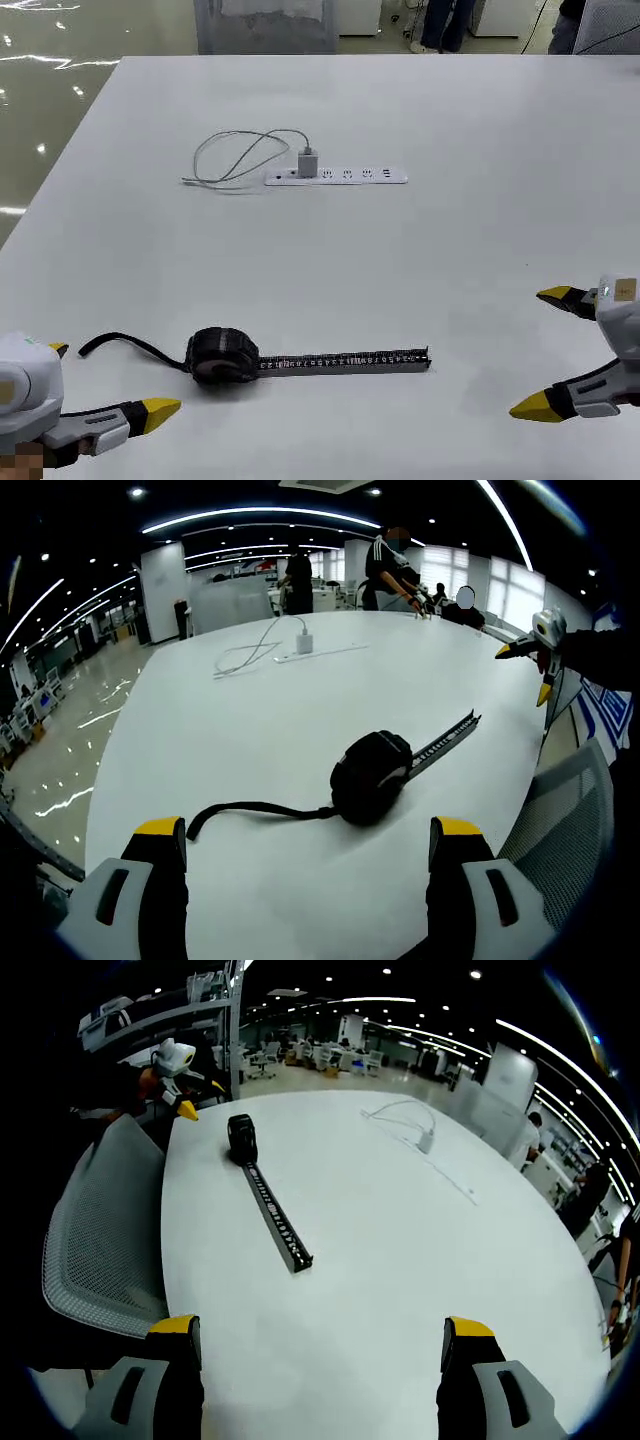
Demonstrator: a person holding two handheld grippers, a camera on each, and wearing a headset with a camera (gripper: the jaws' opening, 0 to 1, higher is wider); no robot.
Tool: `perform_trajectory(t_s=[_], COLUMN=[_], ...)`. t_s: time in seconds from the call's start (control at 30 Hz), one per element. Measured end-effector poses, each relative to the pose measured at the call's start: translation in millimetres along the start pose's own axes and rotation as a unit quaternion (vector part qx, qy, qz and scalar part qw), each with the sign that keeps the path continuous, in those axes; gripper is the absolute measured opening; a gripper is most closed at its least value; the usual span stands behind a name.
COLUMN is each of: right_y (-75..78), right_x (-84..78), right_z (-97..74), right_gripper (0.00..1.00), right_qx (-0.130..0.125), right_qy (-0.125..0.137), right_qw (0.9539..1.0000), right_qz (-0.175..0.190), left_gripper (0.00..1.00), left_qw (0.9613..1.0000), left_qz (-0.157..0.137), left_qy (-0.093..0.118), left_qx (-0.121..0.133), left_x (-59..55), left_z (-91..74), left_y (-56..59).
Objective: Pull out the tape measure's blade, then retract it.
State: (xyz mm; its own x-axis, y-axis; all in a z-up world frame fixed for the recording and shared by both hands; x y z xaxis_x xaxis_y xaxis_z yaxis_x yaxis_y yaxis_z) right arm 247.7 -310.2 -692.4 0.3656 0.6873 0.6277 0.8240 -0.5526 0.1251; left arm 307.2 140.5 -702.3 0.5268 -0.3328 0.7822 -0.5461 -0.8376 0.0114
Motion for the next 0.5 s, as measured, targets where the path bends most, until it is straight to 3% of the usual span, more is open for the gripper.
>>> perform_trajectory(t_s=[0.3,0.5], right_y=[4.1,8.6], right_x=[6.7,13.6], right_z=[8.6,14.4], right_gripper=[0.99,0.99], right_qx=[0.014,0.019], right_qy=[-0.006,-0.008], right_qw=[0.9997,0.9995], right_qz=[-0.017,-0.024], left_gripper=[0.99,0.99], left_qw=[0.9995,0.9993], left_qz=[-0.029,-0.034], left_qy=[0.006,0.007], left_qx=[-0.012,-0.010], left_x=[6.1,8.1], left_z=[11.9,20.8], left_y=[25.1,33.0])
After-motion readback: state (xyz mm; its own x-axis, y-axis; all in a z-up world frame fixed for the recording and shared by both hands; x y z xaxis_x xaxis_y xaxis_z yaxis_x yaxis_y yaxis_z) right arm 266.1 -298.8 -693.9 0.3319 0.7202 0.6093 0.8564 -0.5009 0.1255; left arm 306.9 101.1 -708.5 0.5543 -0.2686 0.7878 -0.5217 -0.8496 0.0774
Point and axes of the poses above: the centre of the closed fingertips' face, and the gripper's own axes: z roughly forward along the fingers, y roughly to its right, x roughly out of its top, the point moved 2 cm from there along -z, roughly backward along the fingers, and after that the axes turned 2 degrees about -z, right-handed, at the moved point
